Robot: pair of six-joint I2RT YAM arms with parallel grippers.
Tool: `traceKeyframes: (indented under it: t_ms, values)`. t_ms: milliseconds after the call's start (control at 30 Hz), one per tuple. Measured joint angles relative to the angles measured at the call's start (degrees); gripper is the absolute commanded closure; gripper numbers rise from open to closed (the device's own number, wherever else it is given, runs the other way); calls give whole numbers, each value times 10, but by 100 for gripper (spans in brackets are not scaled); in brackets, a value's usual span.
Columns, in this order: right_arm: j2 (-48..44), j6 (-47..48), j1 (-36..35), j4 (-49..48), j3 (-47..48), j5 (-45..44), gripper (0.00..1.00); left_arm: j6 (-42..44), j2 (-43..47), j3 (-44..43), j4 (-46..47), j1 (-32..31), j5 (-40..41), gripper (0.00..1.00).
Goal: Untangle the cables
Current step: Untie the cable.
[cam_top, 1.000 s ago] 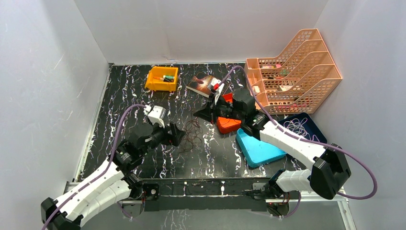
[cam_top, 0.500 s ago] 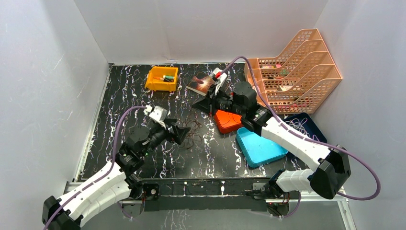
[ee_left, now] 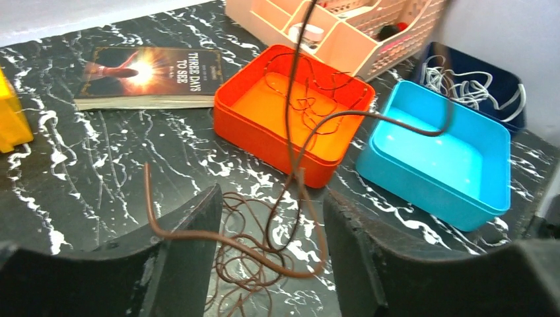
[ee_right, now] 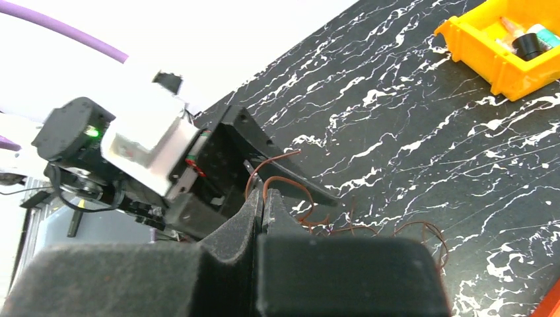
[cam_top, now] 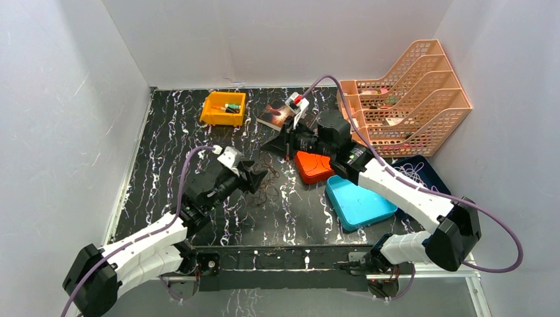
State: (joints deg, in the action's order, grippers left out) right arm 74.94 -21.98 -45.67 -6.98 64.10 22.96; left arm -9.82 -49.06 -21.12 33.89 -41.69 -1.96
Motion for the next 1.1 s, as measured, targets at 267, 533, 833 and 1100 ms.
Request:
traceKeyframes:
  t_ms: [267,533,833,1100]
  values:
    - [-25,-37,-1,9,16,12,100,-12,-72,11,49,0,47,81]
    - [-75,-54,-1,27,78,16,100,-38,-103,60,83,0,99,84]
    - [-109,-61,-1,48,136,14,100,-62,-142,85,115,0,150,85]
    - [-115,-40,-1,100,208,-12,100,-82,-171,115,129,0,166,85]
